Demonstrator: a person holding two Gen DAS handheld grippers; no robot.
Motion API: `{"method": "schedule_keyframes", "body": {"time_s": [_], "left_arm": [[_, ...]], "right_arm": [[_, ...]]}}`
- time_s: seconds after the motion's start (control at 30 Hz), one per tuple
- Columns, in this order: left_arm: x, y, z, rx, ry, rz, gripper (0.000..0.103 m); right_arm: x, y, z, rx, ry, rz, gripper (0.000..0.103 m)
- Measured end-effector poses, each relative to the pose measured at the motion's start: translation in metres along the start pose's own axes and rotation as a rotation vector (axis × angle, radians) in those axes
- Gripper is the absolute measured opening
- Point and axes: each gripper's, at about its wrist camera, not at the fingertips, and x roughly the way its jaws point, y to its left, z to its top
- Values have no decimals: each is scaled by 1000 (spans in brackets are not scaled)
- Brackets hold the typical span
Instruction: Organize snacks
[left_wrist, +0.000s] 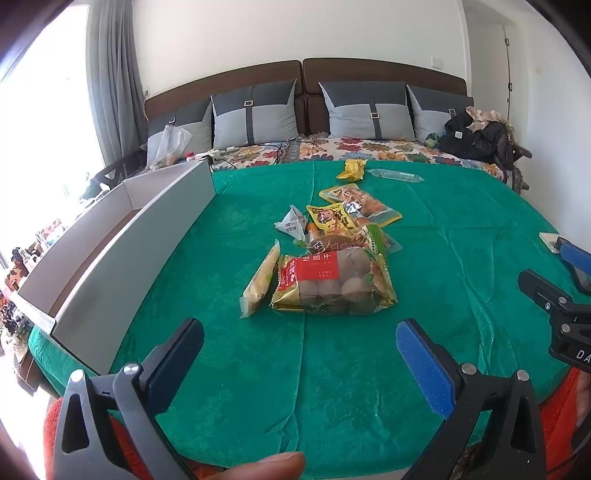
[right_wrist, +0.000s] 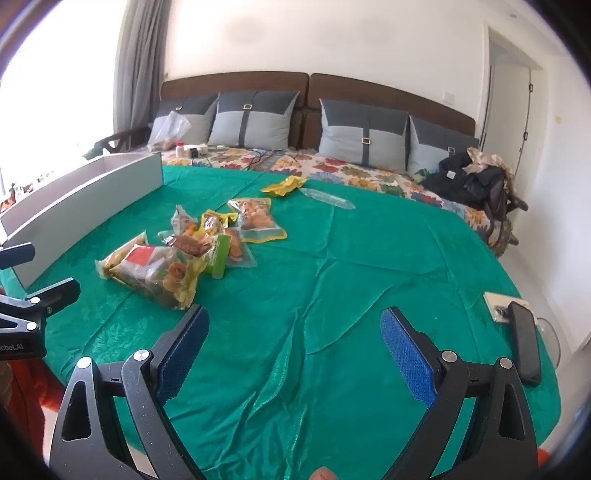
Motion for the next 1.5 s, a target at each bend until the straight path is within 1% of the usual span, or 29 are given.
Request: {"method": "schedule_keyframes", "body": {"time_s": [0.3,0.47,0.57,0.87,1.07,1.23,1.37,1.5], "left_arm": [[6,-3,-3,19,3,-2,103],[3,-4,-5,7,-8,-4,103],[5,-5,-4,9,4,-8,103],[2,-4,-3,5,-16,-10,103],[3,-4,-3,18,11,0,103],[3,-4,-3,11,2,-5,103],[5,-2,-4,12,16,-2,103],[6,-2,-4,10,14,0,103]], "right_arm": [[2,2,-2,-13,2,5,96],[4,1,-3,-6,7,3,96],[4,1,-3,-4,9,5,96],[7,3,-4,-11,10,5,96],[7,3,-4,-13,9,5,96],[7,3,-4,-11,10,5,96],[7,3,-4,-12,10,5,96],[7,3,-4,-12,11,6,96]]}}
